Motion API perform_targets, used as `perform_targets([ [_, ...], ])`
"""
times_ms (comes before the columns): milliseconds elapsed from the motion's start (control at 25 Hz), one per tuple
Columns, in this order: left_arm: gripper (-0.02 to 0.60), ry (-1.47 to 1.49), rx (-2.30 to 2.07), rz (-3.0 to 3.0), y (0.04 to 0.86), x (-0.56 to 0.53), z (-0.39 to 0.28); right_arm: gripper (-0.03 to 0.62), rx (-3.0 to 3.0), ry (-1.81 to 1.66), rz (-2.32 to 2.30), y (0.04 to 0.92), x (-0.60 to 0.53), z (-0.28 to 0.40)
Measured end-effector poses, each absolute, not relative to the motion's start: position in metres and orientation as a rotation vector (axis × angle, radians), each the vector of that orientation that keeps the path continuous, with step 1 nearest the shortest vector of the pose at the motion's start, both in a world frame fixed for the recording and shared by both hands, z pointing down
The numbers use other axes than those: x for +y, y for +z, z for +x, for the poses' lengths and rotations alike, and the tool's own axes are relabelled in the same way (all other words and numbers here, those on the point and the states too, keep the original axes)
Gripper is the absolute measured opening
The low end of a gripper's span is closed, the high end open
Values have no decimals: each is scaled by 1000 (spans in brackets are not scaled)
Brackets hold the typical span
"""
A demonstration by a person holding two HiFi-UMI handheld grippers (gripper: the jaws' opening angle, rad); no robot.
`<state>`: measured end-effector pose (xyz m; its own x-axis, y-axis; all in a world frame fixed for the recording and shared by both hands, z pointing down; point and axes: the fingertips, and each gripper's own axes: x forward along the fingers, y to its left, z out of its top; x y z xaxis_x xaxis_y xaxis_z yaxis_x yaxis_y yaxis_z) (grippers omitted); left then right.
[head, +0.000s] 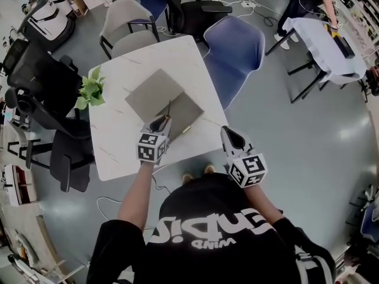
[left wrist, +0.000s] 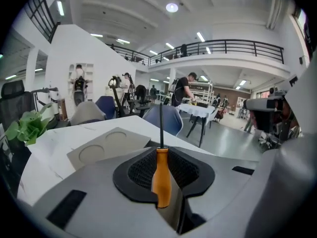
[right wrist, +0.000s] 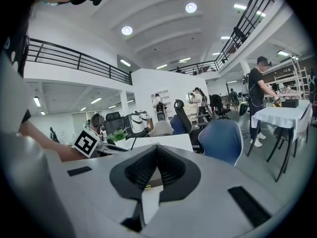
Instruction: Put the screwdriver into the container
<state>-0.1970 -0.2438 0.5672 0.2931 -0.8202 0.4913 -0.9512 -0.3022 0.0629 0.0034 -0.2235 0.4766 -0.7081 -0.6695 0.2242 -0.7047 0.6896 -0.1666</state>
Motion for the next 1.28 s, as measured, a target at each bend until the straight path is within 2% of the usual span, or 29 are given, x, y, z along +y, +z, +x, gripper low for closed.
perform_targets([
  [520,81,858,-1442,2168,628,-264,-187,14,-2722,396,1196,482,-231,28],
  [1280,83,982,-1279,2110,685,-284,-163,12,-2691,422,1208,492,-234,28],
])
